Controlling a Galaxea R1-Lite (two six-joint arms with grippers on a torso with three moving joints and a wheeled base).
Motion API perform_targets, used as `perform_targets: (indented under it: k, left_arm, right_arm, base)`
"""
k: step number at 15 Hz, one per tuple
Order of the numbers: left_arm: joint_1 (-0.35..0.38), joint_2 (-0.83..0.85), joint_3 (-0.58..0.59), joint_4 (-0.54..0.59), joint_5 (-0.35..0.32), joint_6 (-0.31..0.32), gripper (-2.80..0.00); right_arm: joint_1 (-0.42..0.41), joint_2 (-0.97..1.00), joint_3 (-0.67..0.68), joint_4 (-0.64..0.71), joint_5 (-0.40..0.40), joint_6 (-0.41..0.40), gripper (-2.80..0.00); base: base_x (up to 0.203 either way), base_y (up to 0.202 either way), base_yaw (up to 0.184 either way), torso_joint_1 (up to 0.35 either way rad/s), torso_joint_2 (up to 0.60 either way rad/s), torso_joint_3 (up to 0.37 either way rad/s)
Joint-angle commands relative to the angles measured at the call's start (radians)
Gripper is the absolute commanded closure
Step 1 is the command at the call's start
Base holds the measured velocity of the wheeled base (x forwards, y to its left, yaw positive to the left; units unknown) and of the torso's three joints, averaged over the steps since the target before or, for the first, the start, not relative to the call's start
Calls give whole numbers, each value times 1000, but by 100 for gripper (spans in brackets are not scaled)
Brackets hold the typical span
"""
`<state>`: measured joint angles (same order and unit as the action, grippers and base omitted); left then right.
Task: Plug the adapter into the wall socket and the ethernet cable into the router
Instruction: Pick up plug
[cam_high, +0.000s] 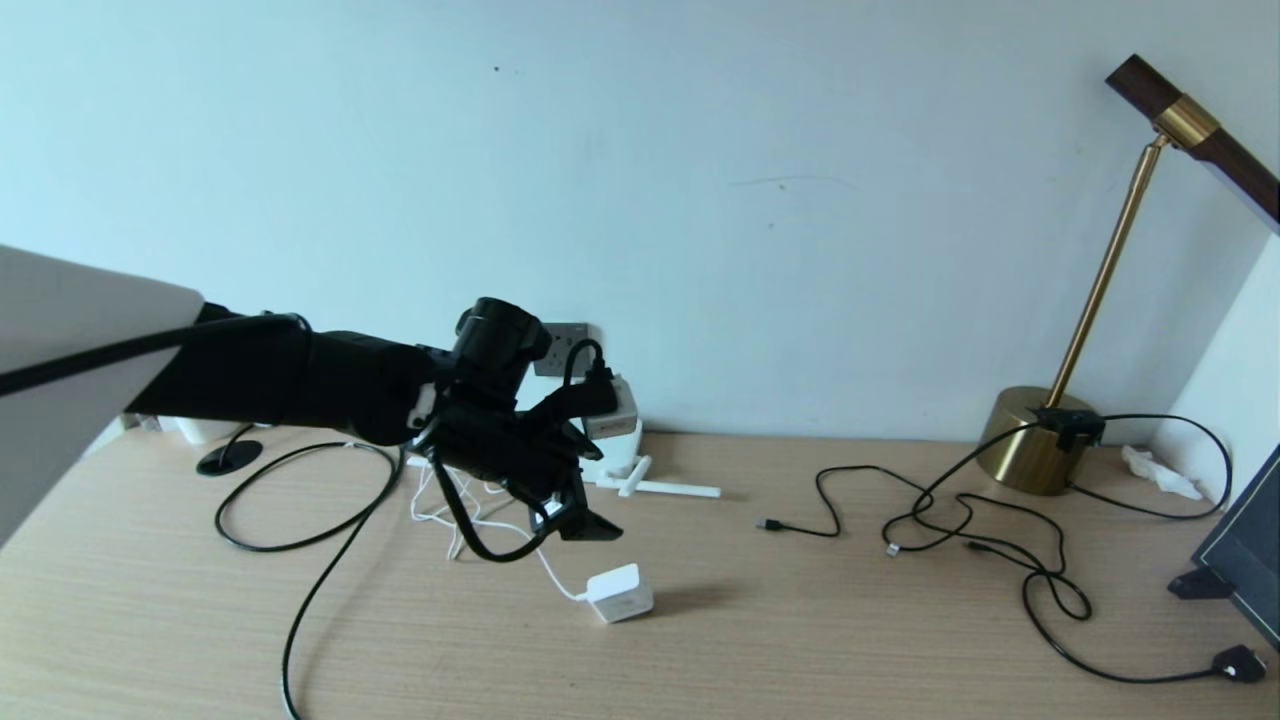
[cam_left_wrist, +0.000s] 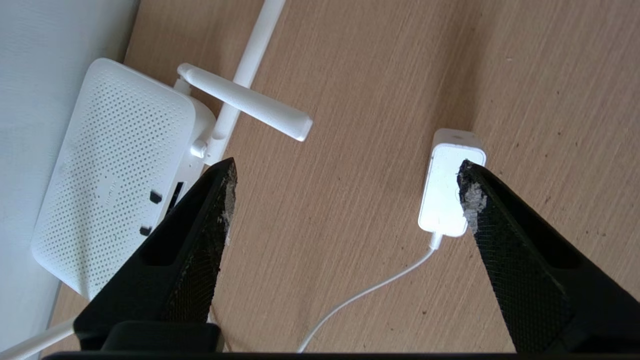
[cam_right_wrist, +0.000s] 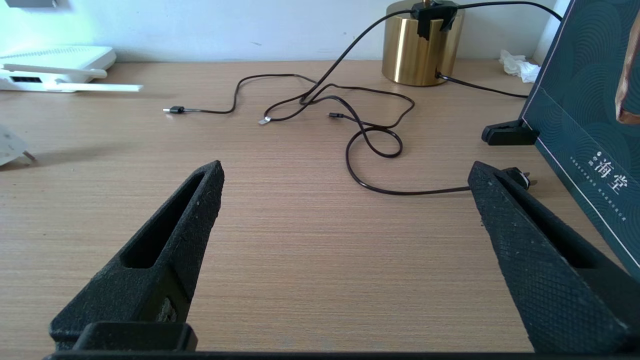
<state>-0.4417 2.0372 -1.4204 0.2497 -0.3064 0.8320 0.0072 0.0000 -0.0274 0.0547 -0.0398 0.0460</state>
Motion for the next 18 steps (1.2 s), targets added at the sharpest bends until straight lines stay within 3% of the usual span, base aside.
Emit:
perform_targets:
  k: [1, 9, 13, 18]
  left_arm:
    - [-8, -49, 36, 6, -1, 12, -280]
    - [-56, -276, 289, 47, 26, 26, -280]
    - [-59, -278, 475, -52, 23, 47, -280]
    - [-46, -142, 420, -74, 22, 96, -280]
  right_arm:
    - [0, 2, 0, 1, 0, 0, -280]
    - [0, 2, 0, 1, -2, -1, -280]
    - [2, 0, -2, 2, 3, -8, -280]
    - [2, 0, -2, 2, 4, -9, -280]
  base:
    - [0, 0, 0, 0, 0, 0]
    - [0, 0, 0, 0, 0, 0]
    - [0, 0, 0, 0, 0, 0]
    - [0, 0, 0, 0, 0, 0]
